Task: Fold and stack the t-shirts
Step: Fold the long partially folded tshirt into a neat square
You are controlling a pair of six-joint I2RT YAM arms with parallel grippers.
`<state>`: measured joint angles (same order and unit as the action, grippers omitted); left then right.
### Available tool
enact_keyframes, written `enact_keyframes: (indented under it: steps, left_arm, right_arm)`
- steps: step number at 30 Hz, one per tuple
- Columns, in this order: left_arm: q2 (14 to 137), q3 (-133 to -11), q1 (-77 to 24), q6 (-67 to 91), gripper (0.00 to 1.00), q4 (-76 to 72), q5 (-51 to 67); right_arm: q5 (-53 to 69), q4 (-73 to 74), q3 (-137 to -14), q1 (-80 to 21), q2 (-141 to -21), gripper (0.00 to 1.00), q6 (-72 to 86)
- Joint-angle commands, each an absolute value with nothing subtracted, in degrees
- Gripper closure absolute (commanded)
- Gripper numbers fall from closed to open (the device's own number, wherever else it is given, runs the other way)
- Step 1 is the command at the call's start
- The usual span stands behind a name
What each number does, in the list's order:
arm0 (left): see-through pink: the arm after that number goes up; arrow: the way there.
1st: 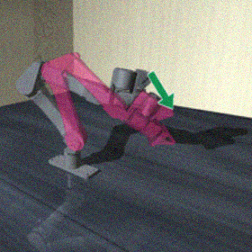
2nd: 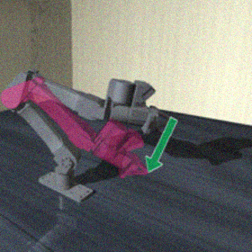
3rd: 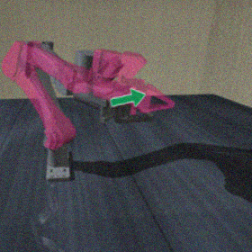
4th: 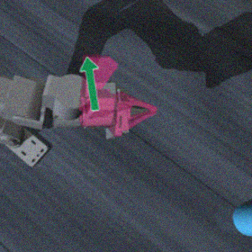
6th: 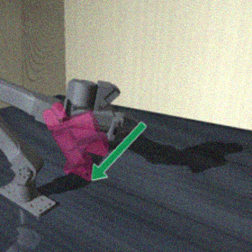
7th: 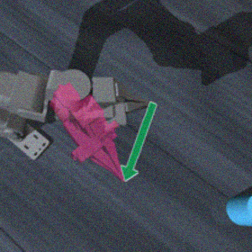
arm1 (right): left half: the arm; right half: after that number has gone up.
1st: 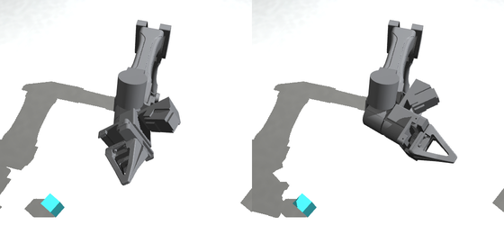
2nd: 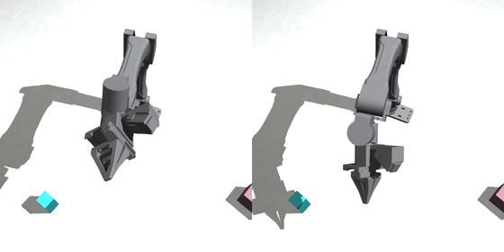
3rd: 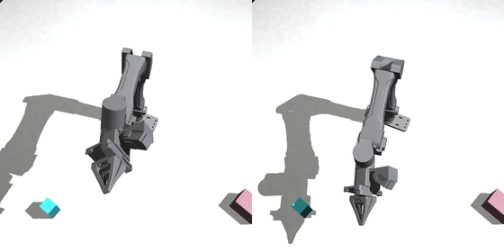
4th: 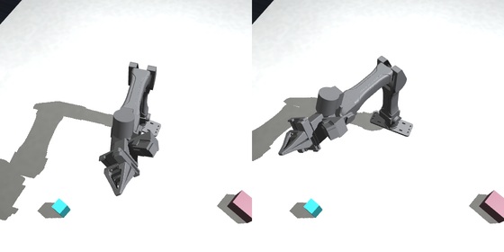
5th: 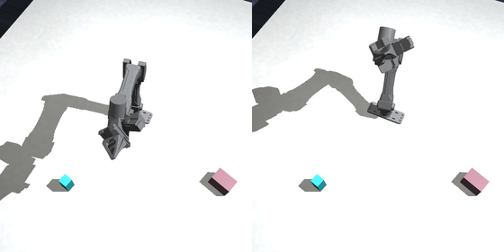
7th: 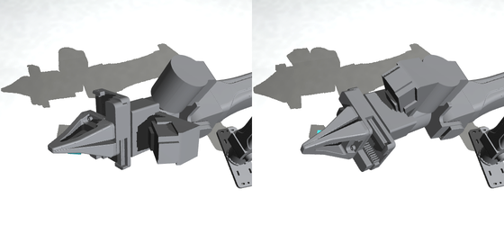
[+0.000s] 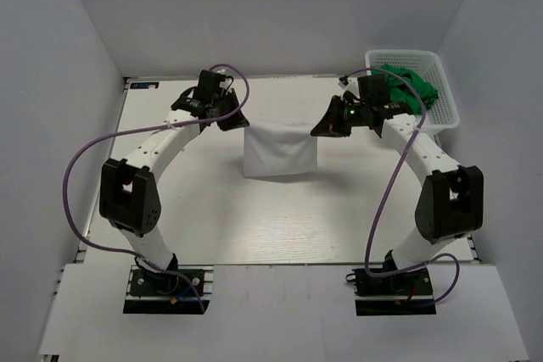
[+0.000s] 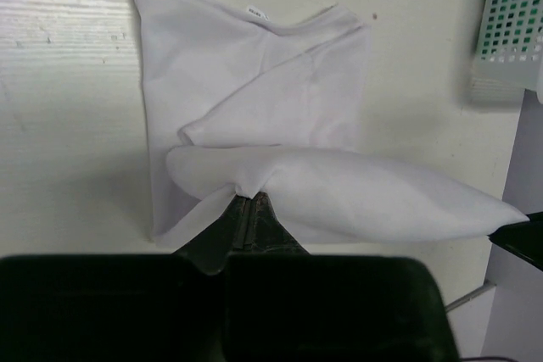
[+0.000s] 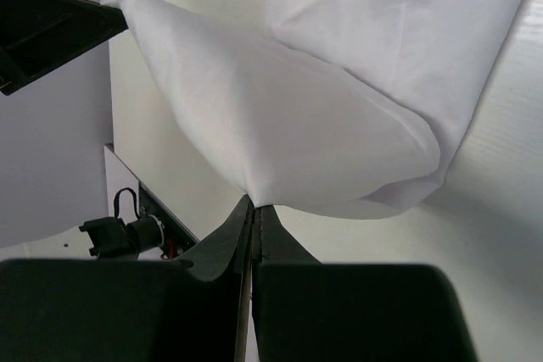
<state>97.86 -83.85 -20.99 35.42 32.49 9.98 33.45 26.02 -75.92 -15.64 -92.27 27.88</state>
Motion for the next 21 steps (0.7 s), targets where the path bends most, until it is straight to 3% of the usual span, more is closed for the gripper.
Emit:
enact_keyframes:
  steps: [1,21]
  left_arm:
    - [99.83,-87.62,-20.3,35.42,1.0,31.46,8.17]
    - [121.27,-105.9,-18.11,35.95,1.0,23.48,8.61]
  right_arm:
    - [35.68,24.78,-80.94,-14.41,-95.09,1.0,26.37]
    - [40.7,20.39,-101.6,-8.7,-119.7,1.0,27.16]
